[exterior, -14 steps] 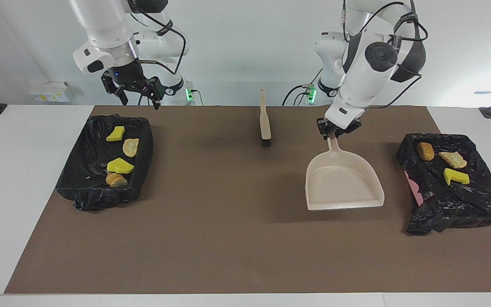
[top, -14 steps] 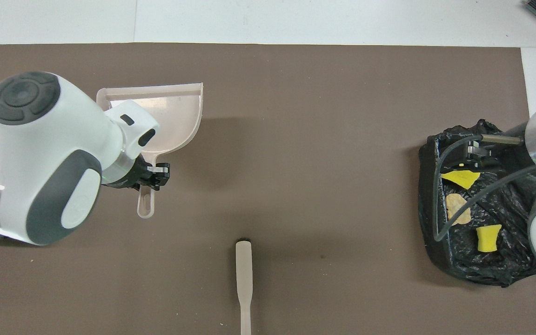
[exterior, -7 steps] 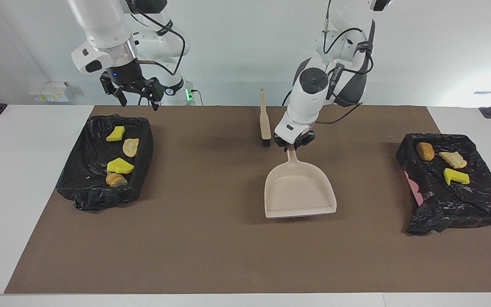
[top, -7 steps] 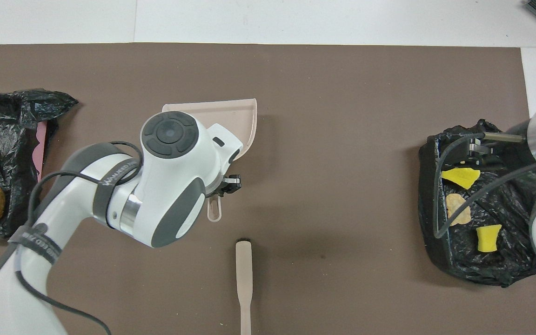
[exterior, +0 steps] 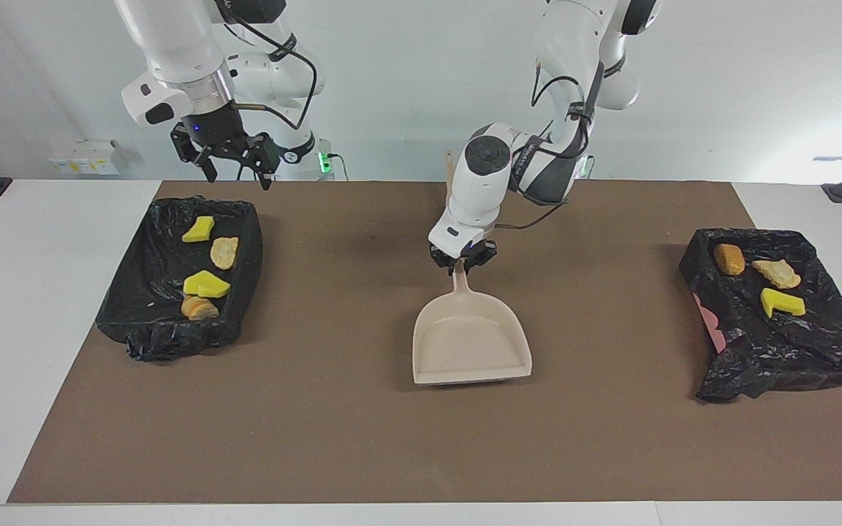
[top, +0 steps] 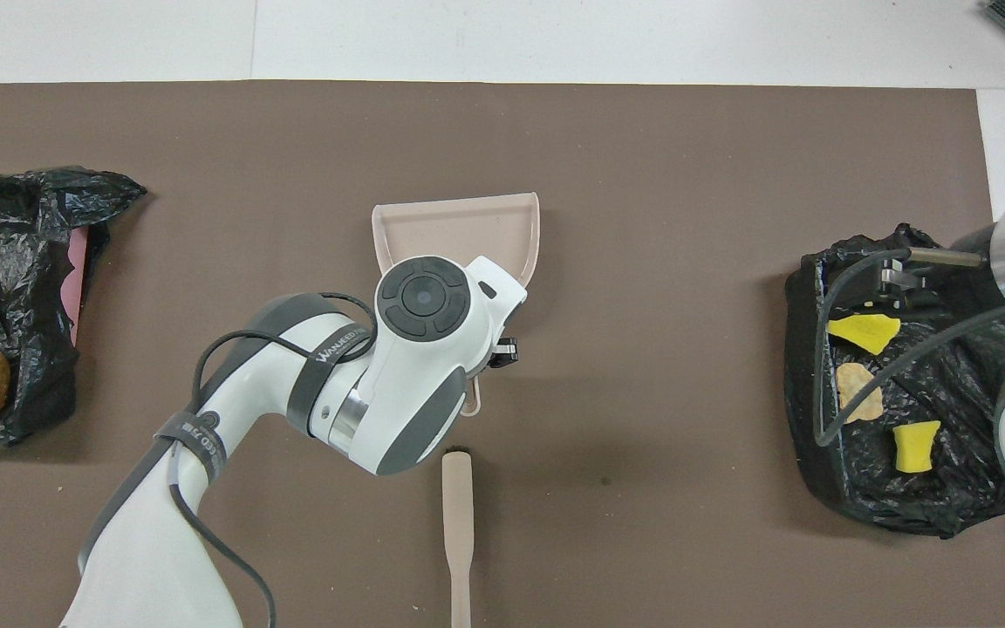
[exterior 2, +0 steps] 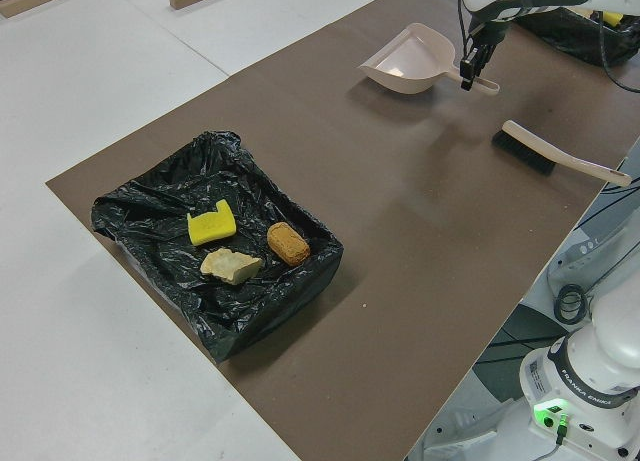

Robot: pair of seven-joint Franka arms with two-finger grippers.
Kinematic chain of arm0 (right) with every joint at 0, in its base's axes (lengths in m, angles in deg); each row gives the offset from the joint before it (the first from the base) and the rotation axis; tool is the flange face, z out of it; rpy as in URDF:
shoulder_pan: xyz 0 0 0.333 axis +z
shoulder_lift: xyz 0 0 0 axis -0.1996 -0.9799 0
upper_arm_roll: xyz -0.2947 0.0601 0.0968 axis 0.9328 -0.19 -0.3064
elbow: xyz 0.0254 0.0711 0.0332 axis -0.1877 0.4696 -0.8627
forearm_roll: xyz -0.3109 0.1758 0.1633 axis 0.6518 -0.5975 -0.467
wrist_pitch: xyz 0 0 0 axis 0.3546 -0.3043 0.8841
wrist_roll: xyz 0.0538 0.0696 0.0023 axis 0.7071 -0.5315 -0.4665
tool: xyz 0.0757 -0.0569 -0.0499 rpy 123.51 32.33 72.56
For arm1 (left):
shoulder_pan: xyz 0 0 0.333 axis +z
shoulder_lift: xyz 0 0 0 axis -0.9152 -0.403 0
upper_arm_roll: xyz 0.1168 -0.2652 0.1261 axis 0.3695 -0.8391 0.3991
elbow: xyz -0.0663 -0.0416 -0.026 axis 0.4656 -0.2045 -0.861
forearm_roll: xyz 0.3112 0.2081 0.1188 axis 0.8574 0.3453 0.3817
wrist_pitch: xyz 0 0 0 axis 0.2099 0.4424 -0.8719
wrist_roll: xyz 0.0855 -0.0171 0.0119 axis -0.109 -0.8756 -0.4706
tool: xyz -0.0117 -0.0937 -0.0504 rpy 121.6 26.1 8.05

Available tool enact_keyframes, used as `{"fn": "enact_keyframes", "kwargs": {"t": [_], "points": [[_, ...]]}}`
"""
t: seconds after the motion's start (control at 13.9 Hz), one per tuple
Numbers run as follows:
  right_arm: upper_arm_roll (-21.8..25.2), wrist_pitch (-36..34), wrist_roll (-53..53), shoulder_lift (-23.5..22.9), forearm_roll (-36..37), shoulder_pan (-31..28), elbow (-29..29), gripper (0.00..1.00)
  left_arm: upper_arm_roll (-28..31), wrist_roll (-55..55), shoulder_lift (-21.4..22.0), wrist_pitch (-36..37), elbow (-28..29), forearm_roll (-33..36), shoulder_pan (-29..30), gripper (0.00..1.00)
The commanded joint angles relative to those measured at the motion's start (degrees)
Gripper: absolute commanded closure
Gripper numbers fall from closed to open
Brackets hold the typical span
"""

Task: Sweep and dump trash in bin
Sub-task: 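Lower the empty dustpan onto the table center with the left gripper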

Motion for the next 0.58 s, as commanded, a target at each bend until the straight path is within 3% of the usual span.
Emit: {"fn": "enact_keyframes", "kwargs": {"t": [0.0,0.07,0.14,0.5], "points": [[-0.2,1.0,-1.2,1.1,-0.1,-0.6,1.3,0.0,1.0,0.2,-0.9,-0.3,0.2,-0.7,-1.7,0.87],[-0.2,1.0,-1.2,1.1,-0.1,-0.6,1.3,0.0,1.0,-0.6,-0.9,0.3,0.0,-0.8,-1.7,0.34],[-0.2,1.0,-1.2,1.1,-0.1,-0.6,1.4,0.0,1.1,-1.0,-0.6,0.7,-0.2,-0.8,-1.7,0.0],[-0.2,1.2,-1.2,1.1,-0.1,-0.6,1.4,0.0,1.6,-0.2,3.4,3.4,-1.1,0.1,2.8,0.0]]}}
